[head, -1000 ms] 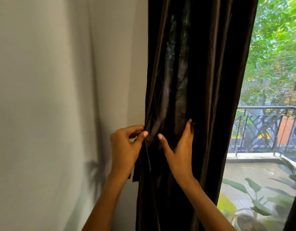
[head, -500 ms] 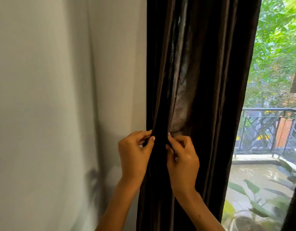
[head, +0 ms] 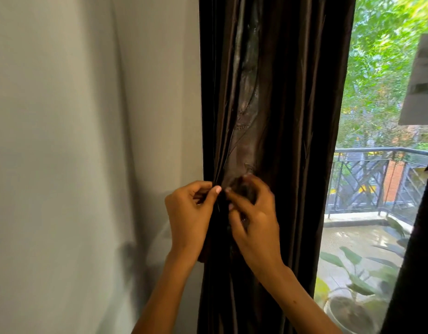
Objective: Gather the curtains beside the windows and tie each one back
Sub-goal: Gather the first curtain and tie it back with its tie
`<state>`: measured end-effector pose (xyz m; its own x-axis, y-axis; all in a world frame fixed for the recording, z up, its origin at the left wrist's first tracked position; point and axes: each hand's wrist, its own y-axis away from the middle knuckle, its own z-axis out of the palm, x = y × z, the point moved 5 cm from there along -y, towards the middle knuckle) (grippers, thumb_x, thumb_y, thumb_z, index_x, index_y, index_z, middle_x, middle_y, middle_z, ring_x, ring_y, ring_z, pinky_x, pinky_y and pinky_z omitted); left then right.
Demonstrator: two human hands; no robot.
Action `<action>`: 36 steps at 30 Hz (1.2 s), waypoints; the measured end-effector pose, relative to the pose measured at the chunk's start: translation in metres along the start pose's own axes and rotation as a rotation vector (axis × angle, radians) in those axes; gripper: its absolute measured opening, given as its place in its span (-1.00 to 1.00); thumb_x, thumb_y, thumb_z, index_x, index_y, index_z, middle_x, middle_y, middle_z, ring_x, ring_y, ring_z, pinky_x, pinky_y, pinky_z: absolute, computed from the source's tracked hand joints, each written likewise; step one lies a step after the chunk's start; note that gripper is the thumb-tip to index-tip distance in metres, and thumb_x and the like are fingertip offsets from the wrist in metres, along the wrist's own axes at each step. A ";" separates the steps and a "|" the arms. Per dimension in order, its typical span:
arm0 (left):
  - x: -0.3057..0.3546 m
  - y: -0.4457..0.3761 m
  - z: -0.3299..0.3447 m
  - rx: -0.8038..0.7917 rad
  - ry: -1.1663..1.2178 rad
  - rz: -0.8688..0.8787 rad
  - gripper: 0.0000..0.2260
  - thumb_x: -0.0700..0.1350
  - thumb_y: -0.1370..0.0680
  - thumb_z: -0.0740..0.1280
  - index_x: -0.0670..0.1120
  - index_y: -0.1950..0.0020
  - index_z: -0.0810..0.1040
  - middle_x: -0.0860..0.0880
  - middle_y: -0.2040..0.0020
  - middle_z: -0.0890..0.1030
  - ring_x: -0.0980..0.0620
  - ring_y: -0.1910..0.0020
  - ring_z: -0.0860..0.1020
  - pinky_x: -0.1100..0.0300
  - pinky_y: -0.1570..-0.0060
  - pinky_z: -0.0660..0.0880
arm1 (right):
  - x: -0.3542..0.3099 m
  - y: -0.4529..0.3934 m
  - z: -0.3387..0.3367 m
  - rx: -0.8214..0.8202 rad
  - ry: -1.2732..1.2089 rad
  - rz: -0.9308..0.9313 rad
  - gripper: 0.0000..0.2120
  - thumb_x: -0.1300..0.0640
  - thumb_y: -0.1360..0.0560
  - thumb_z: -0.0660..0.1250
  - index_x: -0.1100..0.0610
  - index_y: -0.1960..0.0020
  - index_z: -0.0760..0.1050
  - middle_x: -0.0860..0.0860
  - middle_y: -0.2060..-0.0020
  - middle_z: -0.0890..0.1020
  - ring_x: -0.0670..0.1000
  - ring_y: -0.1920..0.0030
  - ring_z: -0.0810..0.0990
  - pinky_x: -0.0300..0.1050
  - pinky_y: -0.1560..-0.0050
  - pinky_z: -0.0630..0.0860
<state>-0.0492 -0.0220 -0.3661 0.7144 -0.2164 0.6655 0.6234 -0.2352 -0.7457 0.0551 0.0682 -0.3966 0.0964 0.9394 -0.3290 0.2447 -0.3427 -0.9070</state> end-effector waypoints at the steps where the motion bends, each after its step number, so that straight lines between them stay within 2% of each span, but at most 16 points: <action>1: -0.003 -0.002 -0.001 0.006 0.000 -0.008 -0.91 -0.15 -0.41 0.50 -0.06 0.10 0.66 0.10 0.28 0.65 0.21 0.28 0.64 0.33 0.18 0.57 | 0.006 -0.004 -0.004 0.076 0.066 0.060 -0.56 0.03 -0.54 0.25 0.05 -0.41 0.39 0.12 -0.49 0.17 0.10 -0.51 0.12 0.05 -0.42 0.26; 2: -0.005 -0.003 -0.003 0.004 0.007 -0.016 -0.89 -0.15 -0.41 0.50 -0.07 0.09 0.66 0.09 0.28 0.65 0.21 0.28 0.64 0.35 0.18 0.57 | 0.012 -0.007 -0.008 0.122 0.135 0.143 -0.44 -0.04 -0.54 0.29 0.03 -0.49 0.25 0.16 -0.54 0.00 0.13 -0.54 -0.08 0.09 -0.46 0.07; 4: -0.007 -0.006 -0.005 -0.020 0.029 -0.048 -0.86 -0.18 -0.39 0.51 -0.08 0.08 0.66 0.13 0.29 0.64 0.23 0.28 0.64 0.41 0.19 0.54 | 0.022 -0.013 -0.007 0.103 0.114 0.320 -0.14 -0.24 -0.48 0.28 0.01 -0.56 -0.12 0.16 -0.53 -0.23 0.10 -0.51 -0.29 0.12 -0.43 -0.11; 6: -0.009 -0.008 -0.005 -0.066 0.058 -0.081 -0.83 -0.18 -0.38 0.51 -0.08 0.05 0.65 0.13 0.28 0.63 0.24 0.27 0.64 0.42 0.18 0.54 | 0.025 -0.016 -0.001 0.029 -0.121 0.419 0.02 -0.32 -0.40 0.28 -0.01 -0.53 -0.32 0.05 -0.54 -0.21 0.02 -0.53 -0.21 0.04 -0.48 -0.09; 7: -0.010 -0.008 -0.006 -0.082 0.067 -0.095 -0.82 -0.18 -0.38 0.51 -0.09 0.04 0.65 0.12 0.27 0.64 0.23 0.27 0.64 0.41 0.17 0.55 | 0.026 -0.017 0.001 -0.004 -0.262 0.446 0.02 -0.29 -0.40 0.31 -0.02 -0.53 -0.32 -0.01 -0.55 -0.09 -0.04 -0.53 -0.06 -0.09 -0.49 0.02; 9: -0.010 -0.010 -0.006 -0.093 0.066 -0.107 -0.81 -0.18 -0.37 0.52 -0.13 0.04 0.66 0.10 0.26 0.65 0.22 0.27 0.64 0.39 0.17 0.56 | 0.024 -0.021 0.003 -0.033 -0.409 0.456 -0.06 -0.13 -0.44 0.39 0.01 -0.56 -0.17 -0.13 -0.40 0.32 -0.17 -0.37 0.31 -0.40 -0.30 0.30; 10: -0.010 -0.010 -0.005 -0.088 0.061 -0.105 -0.82 -0.19 -0.37 0.52 -0.14 0.05 0.66 0.10 0.27 0.65 0.23 0.28 0.64 0.40 0.18 0.56 | 0.023 -0.023 0.001 -0.016 -0.383 0.425 -0.16 -0.04 -0.46 0.41 0.04 -0.56 -0.02 -0.18 -0.27 0.44 -0.19 -0.26 0.43 -0.42 -0.21 0.40; 12: -0.008 -0.008 -0.004 -0.070 0.050 -0.097 -0.84 -0.23 -0.36 0.53 -0.16 0.09 0.66 0.07 0.28 0.65 0.22 0.31 0.63 0.42 0.22 0.55 | 0.019 -0.022 -0.003 0.074 -0.226 0.309 -0.40 0.14 -0.50 0.39 0.09 -0.48 0.26 -0.10 -0.12 0.60 -0.14 -0.10 0.59 -0.22 -0.13 0.55; 14: -0.008 -0.006 -0.002 -0.063 0.042 -0.096 -0.84 -0.26 -0.36 0.53 -0.17 0.09 0.67 0.03 0.27 0.67 0.21 0.31 0.64 0.42 0.23 0.54 | 0.010 -0.016 -0.005 0.138 -0.117 0.214 -0.50 0.29 -0.51 0.35 0.10 -0.42 0.38 0.01 0.01 0.68 -0.08 0.06 0.66 -0.20 -0.04 0.58; 18: -0.003 0.001 0.001 -0.098 0.023 -0.062 -0.83 -0.24 -0.39 0.50 -0.14 0.04 0.68 0.01 0.19 0.69 0.23 0.24 0.64 0.42 0.19 0.54 | 0.002 -0.003 -0.001 0.061 -0.023 0.091 -0.38 0.46 -0.43 0.34 0.15 -0.43 0.33 0.09 0.15 0.69 0.00 0.23 0.67 -0.19 0.10 0.60; 21: 0.003 0.005 0.003 -0.124 0.032 -0.033 -0.83 -0.23 -0.41 0.49 -0.11 0.02 0.68 0.08 0.17 0.68 0.29 0.20 0.63 0.47 0.17 0.51 | 0.003 0.000 0.002 -0.039 -0.076 0.046 -0.36 0.42 -0.47 0.26 0.13 -0.49 0.22 0.13 -0.10 0.65 0.01 0.05 0.67 -0.24 -0.01 0.56; 24: 0.007 0.009 0.005 -0.131 0.076 -0.037 -0.82 -0.24 -0.42 0.47 -0.08 0.00 0.66 0.14 0.18 0.65 0.33 0.19 0.62 0.51 0.17 0.48 | 0.000 0.005 0.006 -0.148 -0.177 0.015 -0.40 0.28 -0.50 0.12 0.10 -0.52 0.10 0.02 -0.43 0.36 -0.05 -0.33 0.46 -0.35 -0.27 0.40; 27: 0.014 0.013 0.007 -0.127 0.112 -0.006 -0.84 -0.22 -0.45 0.45 -0.02 0.02 0.66 0.14 0.17 0.67 0.28 0.17 0.64 0.48 0.16 0.50 | -0.001 0.009 0.010 -0.188 -0.213 0.018 -0.43 0.22 -0.52 0.06 0.09 -0.52 0.06 -0.06 -0.49 0.20 -0.13 -0.45 0.26 -0.56 -0.28 0.18; 31: 0.022 0.017 0.011 -0.114 0.140 -0.012 -0.88 -0.20 -0.41 0.48 -0.07 0.07 0.68 0.22 0.27 0.63 0.29 0.24 0.63 0.50 0.22 0.47 | -0.001 0.011 0.011 -0.207 -0.221 0.018 -0.45 0.05 -0.51 -0.01 0.05 -0.49 0.08 -0.08 -0.50 0.20 -0.16 -0.48 0.18 -0.63 -0.22 0.13; 34: 0.016 0.012 0.008 -0.049 0.089 -0.014 -0.94 -0.18 -0.40 0.50 -0.07 0.15 0.68 0.18 0.31 0.64 0.27 0.29 0.62 0.47 0.24 0.49 | 0.000 0.011 0.007 -0.179 -0.171 -0.013 -0.50 0.02 -0.55 0.04 0.08 -0.48 0.23 -0.03 -0.52 0.15 -0.07 -0.51 0.12 -0.43 -0.37 0.14; 36: 0.011 0.007 0.006 -0.027 0.060 -0.024 -0.92 -0.17 -0.38 0.52 -0.11 0.16 0.68 0.13 0.31 0.65 0.25 0.31 0.62 0.44 0.25 0.51 | 0.006 0.005 -0.005 0.019 -0.070 0.001 -0.53 0.04 -0.58 0.14 0.14 -0.45 0.31 0.09 -0.53 0.12 0.03 -0.54 0.06 -0.14 -0.48 0.11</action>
<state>-0.0349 -0.0207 -0.3641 0.6783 -0.2667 0.6847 0.6309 -0.2662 -0.7287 0.0619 0.0724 -0.4015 0.0284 0.9376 -0.3465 0.2264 -0.3437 -0.9114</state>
